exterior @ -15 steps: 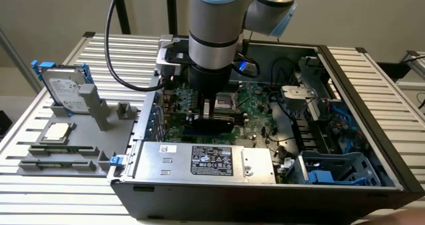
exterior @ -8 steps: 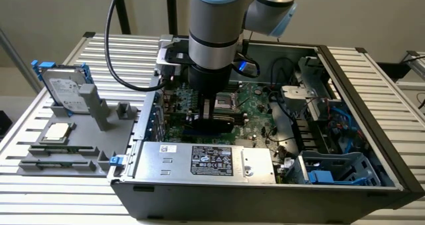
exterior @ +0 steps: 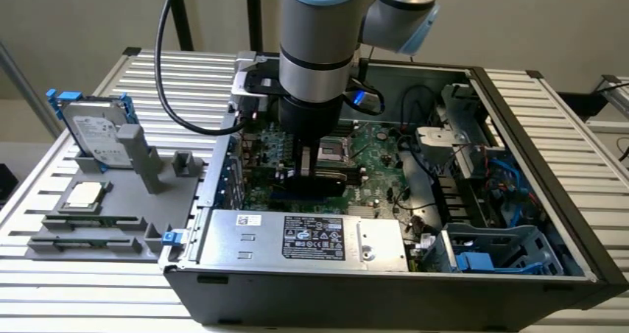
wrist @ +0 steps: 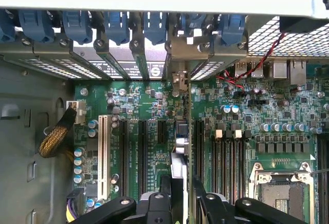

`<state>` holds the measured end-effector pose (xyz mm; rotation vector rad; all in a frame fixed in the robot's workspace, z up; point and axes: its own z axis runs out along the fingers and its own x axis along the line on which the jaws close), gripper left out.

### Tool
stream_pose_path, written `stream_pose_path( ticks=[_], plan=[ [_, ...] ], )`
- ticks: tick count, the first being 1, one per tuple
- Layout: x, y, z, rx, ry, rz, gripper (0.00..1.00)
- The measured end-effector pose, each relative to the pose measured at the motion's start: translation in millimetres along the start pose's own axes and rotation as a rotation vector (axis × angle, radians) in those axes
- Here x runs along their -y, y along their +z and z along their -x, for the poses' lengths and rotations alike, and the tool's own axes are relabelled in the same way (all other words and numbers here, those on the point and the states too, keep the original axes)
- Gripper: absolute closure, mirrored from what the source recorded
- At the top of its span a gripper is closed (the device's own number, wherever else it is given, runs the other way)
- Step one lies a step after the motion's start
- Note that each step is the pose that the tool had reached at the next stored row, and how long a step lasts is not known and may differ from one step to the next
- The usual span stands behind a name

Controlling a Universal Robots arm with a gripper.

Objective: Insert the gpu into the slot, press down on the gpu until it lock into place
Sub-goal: 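Insert the gpu into the slot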

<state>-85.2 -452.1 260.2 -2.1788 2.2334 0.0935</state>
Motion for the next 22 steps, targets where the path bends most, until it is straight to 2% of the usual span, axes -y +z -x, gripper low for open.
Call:
stream_pose_path(
  ticks=[22],
  plan=[
    [-0.3, 0.0, 0.0, 0.0001, 0.0, 0.0, 0.74]
  ],
)
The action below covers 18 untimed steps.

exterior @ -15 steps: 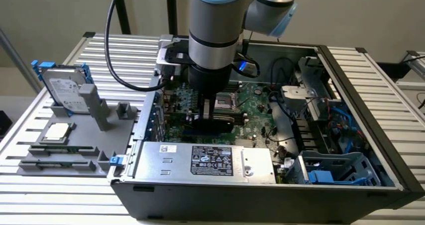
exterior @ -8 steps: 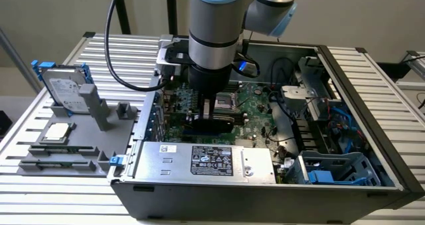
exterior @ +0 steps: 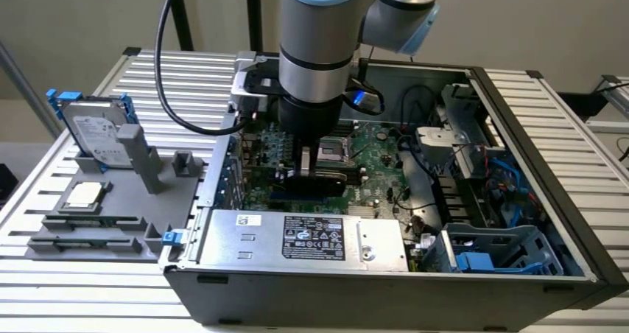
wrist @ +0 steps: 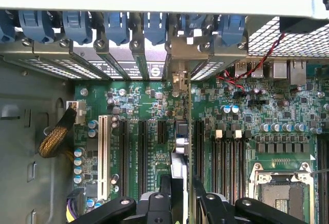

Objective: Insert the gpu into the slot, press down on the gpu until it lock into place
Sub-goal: 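Insert the gpu into the slot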

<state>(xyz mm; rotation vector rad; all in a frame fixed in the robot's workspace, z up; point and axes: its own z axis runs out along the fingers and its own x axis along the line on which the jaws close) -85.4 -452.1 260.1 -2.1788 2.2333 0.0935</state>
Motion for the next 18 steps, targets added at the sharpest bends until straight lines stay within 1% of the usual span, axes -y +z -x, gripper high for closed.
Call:
stream_pose_path(
  ticks=[18],
  plan=[
    [-1.8, 0.0, 0.0, -0.0023, 0.0, 0.0, 0.74]
  ],
)
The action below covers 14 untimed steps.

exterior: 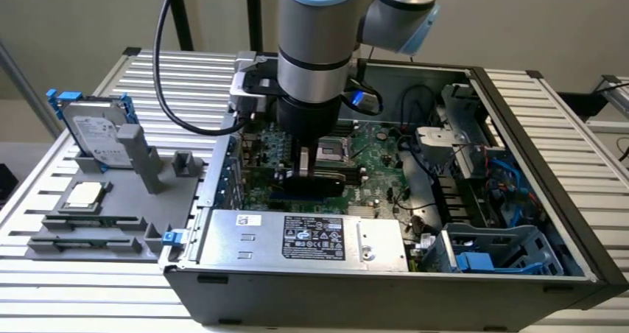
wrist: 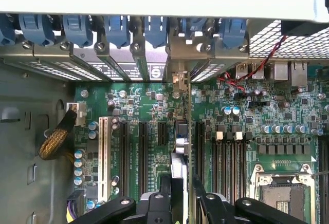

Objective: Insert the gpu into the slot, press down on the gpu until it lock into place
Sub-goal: 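Insert the gpu into the slot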

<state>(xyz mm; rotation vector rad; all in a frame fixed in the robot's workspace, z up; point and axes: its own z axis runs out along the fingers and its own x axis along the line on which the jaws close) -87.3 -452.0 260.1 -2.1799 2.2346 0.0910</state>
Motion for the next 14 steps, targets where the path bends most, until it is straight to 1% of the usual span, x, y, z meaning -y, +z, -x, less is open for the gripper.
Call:
stream_pose_path(
  ticks=[9, 14],
  plan=[
    [-1.3, 0.2, -0.2, -0.0005, 0.0, 0.0002, 0.74],
    [-1.2, 0.8, -0.2, -0.0031, 0.0, 0.0, 0.74]
  ],
)
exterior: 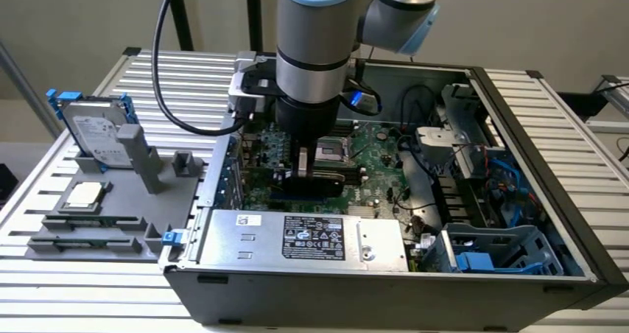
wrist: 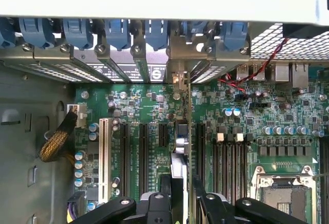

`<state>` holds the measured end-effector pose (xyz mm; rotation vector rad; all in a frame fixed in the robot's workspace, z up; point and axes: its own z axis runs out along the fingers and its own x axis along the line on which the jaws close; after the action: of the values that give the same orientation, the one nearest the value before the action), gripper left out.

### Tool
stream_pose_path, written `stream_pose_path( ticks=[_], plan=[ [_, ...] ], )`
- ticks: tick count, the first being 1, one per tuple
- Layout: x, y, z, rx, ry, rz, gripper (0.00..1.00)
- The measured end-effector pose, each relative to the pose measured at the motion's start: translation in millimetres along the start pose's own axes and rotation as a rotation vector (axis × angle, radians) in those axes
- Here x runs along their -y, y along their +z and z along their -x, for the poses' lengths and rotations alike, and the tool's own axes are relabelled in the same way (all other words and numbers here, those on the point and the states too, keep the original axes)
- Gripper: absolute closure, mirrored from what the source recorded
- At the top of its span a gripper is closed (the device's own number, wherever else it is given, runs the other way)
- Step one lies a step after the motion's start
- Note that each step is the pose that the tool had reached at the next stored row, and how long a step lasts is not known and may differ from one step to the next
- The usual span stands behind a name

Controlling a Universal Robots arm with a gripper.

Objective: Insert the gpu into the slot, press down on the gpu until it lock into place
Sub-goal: 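Insert the gpu into the slot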

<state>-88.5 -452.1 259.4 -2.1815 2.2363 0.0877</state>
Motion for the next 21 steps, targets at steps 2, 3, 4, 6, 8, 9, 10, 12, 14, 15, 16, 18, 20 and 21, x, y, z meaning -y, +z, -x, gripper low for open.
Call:
stream_pose_path(
  ticks=[2, 3, 4, 6, 8, 9, 10, 12, 14, 15, 16, 18, 20, 21],
  plan=[
    [0.0, 0.3, 0.0, -0.0013, 0.0, -0.0001, 0.74],
    [0.0, 0.5, 0.0, -0.0019, 0.0, -0.0001, 0.74],
    [0.0, 0.7, 0.0, -0.0022, 0.0, -0.0001, 0.74],
    [0.0, 1.0, -0.1, -0.0027, 0.0, -0.0001, 0.74],
    [0.0, 1.2, -0.1, -0.0029, 0.0, 0.0, 0.74],
    [0.0, 1.3, -0.1, -0.0028, 0.0, -0.0001, 0.74],
    [0.0, 1.5, -0.1, -0.0027, 0.0, -0.0001, 0.74],
    [0.0, 1.7, -0.1, -0.0028, 0.0, -0.0001, 0.74],
    [0.0, 2.0, -0.1, -0.0028, 0.0, -0.0001, 0.74],
    [0.1, 2.2, -0.1, -0.0028, 0.0, -0.0001, 0.74],
    [0.1, 2.4, -0.1, -0.0027, 0.0, -0.0001, 0.74],
    [0.1, 2.7, -0.1, -0.0027, 0.0, -0.0001, 0.74],
    [0.1, 3.0, -0.1, -0.0027, 0.0, -0.0001, 0.74],
    [0.1, 3.2, -0.2, -0.0028, 0.0, -0.0001, 0.74]
  ],
)
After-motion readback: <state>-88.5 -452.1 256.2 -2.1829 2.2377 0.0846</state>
